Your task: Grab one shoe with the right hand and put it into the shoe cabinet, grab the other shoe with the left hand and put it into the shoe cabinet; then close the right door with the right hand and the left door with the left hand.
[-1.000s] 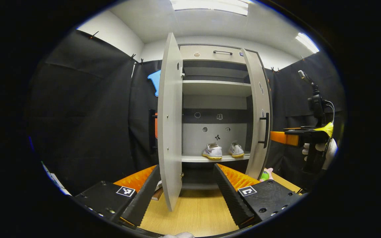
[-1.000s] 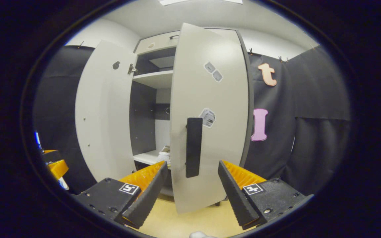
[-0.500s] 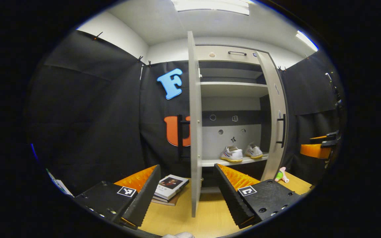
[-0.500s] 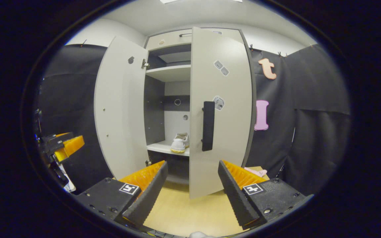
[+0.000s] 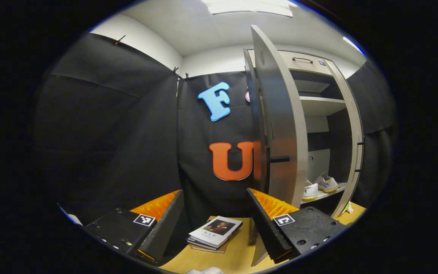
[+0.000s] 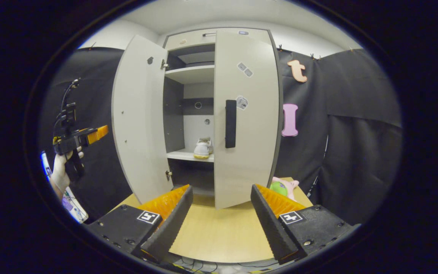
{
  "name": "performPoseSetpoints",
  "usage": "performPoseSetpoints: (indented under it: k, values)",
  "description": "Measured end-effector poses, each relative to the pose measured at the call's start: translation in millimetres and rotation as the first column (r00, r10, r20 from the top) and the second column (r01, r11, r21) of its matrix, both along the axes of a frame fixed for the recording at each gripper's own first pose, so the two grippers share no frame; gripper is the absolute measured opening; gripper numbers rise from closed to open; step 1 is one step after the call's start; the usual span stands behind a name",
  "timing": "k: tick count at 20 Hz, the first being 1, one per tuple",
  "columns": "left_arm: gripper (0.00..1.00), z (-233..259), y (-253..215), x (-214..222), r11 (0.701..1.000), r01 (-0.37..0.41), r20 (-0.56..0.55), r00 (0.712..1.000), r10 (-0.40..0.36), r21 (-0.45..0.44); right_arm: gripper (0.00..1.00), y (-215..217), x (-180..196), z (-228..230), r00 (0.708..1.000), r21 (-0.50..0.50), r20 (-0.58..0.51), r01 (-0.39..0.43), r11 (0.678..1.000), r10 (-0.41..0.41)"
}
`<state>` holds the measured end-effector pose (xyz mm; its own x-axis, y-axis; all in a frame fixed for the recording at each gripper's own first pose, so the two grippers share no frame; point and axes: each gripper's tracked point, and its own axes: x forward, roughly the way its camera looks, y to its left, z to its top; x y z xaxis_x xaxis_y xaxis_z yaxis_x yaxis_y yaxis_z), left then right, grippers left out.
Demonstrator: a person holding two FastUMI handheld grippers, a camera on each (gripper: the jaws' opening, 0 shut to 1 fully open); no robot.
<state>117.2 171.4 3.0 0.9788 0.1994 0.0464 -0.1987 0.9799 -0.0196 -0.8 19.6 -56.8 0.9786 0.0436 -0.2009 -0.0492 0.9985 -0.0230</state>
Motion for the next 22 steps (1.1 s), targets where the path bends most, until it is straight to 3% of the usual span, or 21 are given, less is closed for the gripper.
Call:
performPoseSetpoints:
  k: [1,3,7,15,22]
  values:
    - [0.96,-2,1,6,1.0,0.002,-0.013,1.0,-0.002,0.002,0.99,-3,-1,0,1.0,0.002,-0.002,0.009,1.0,-0.009]
    - [0.97,-2,-8,12,1.0,0.026,-0.014,1.0,-0.026,-0.005,1.0,-7,-1,0,1.0,0.009,-0.005,0.019,1.0,-0.019]
    - [0.9,3,-13,12,0.998,-0.005,0.005,1.0,0.005,0.055,0.99,-14,0,-1,1.0,0.013,-0.011,0.016,1.0,-0.016]
    - [0.88,5,-53,6,0.999,0.002,0.003,1.0,-0.002,0.042,0.99,-30,8,-1,0.999,0.008,-0.015,-0.044,0.999,0.044]
    - [0.88,9,-127,17,0.996,0.082,0.001,0.997,-0.082,0.029,0.99,-55,18,0,0.995,0.013,-0.015,-0.096,0.995,0.097]
